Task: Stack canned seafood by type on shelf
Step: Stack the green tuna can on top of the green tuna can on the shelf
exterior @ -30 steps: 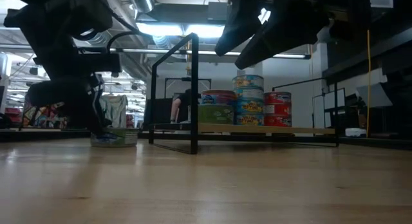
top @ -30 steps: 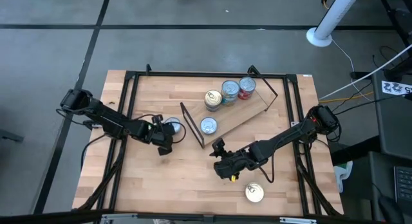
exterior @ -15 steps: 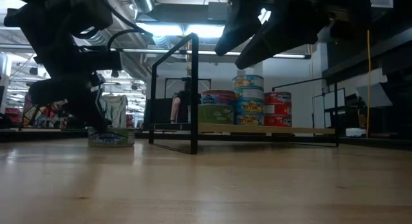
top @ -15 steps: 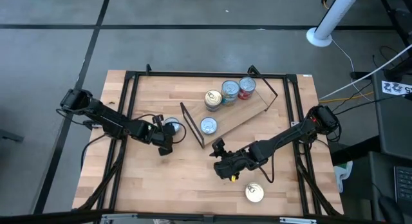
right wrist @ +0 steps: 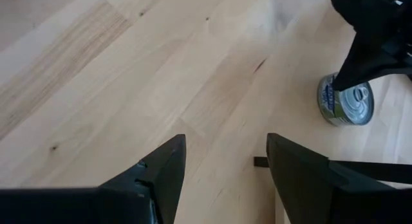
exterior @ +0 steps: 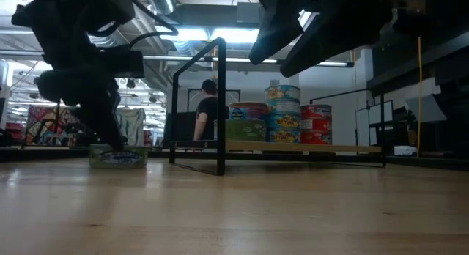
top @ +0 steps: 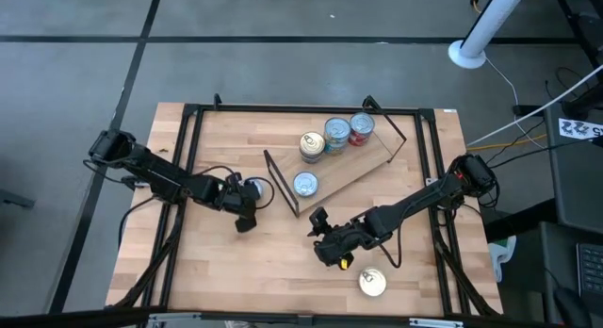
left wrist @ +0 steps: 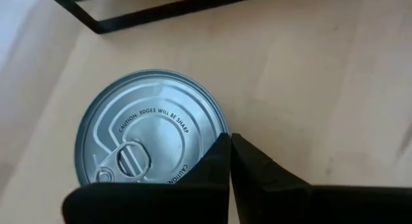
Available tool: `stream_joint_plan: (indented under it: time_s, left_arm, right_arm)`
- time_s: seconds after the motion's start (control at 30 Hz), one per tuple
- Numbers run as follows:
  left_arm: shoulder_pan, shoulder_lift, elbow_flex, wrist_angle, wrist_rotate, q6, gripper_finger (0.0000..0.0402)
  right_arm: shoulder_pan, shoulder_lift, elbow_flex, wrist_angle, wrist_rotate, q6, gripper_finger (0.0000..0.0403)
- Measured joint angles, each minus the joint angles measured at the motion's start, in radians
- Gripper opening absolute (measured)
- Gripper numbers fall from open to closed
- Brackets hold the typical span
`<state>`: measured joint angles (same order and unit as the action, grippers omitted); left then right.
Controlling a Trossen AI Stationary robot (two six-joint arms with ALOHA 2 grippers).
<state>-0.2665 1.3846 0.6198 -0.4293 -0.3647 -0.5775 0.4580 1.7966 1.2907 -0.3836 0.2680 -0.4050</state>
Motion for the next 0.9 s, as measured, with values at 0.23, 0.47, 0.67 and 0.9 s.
stream_joint_plan:
  time_s: [0.23, 0.47, 0.67, 0.9]
  left_arm:
    - [-0.028, 0.000, 0.011, 0.037, 0.091, -0.065, 0.0000]
    - [-0.081, 0.002, 0.011, 0.128, 0.131, -0.130, 0.0000]
    - [-0.132, 0.010, 0.011, 0.184, 0.128, -0.185, 0.0000]
    - [-0.172, 0.035, 0.012, 0.272, 0.126, -0.232, 0.0000]
  right_arm:
    - [0.000, 0.001, 0.000, 0.002, 0.000, 0.000, 0.0215]
    - [0.000, 0.027, 0.000, 0.077, -0.011, 0.000, 0.0215]
    - [0.000, 0.076, 0.000, 0.209, -0.010, 0.000, 0.0215]
    - [0.000, 0.146, 0.000, 0.341, -0.007, -0.040, 0.0215]
